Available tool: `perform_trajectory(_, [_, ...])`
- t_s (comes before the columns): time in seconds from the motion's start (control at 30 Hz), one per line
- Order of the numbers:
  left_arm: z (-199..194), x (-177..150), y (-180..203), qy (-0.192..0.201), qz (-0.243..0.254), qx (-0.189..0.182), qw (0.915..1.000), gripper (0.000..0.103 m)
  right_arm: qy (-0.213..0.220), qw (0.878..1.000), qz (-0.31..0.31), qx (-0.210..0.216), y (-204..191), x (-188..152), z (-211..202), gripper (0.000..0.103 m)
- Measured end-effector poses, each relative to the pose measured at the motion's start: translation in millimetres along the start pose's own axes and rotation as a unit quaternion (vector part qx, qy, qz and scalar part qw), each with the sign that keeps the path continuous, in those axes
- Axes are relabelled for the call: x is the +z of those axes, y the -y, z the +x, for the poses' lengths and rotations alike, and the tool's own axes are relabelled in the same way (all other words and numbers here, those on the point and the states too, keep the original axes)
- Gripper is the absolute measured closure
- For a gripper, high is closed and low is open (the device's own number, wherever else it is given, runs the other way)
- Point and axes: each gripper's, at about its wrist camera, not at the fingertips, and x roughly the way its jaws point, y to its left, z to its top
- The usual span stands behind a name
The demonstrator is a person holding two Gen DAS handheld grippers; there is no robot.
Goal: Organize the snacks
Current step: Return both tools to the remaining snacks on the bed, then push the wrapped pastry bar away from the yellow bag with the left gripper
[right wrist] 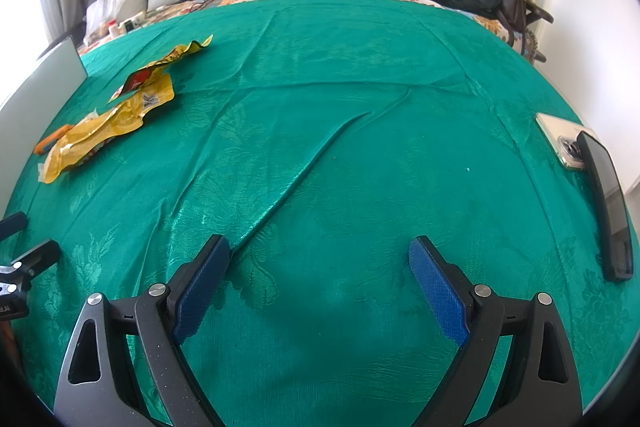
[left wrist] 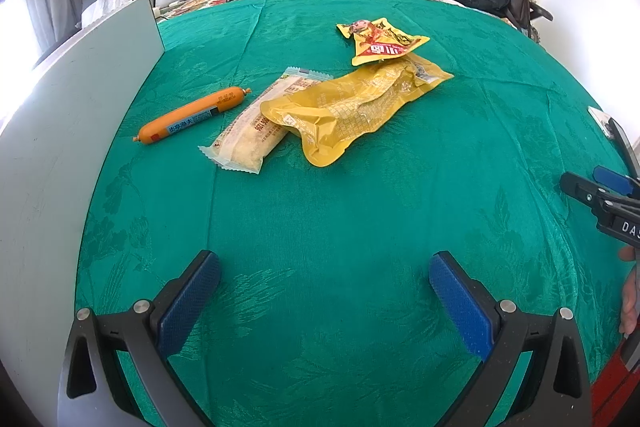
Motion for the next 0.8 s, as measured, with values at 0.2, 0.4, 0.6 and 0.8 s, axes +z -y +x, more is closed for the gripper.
perform_trajectory(0.2, [-35.1, 35.0, -31.8, 0.002, -0.007, -0.01, 0.9999, 0.001, 0.0, 1.0, 0.0, 0.001, -0.7, -0.1, -0.4, 0.01])
perform_trajectory(0.4, [-6.3, 72.7, -51.4, -0.077, 0.023, 0.049, 0.9955, 0.011, 0.0, 1.0, 0.0, 0.001, -0.8, 0.0, -0.5, 0.009])
perform_trajectory(0.6, [34.3, 81.4, -44.6, -0.11, 0.065, 0.042, 0.9909, 0.018, 0.0, 1.0, 0.0, 0.0, -1.1, 0.0, -0.5, 0.009])
perform_trajectory(0.8, [41.8, 93.0, -46.5, -0.076, 0.011, -0.002, 0.997, 0.061, 0.0, 1.0, 0.0, 0.001, -1.9, 0.4, -0.9, 0.009])
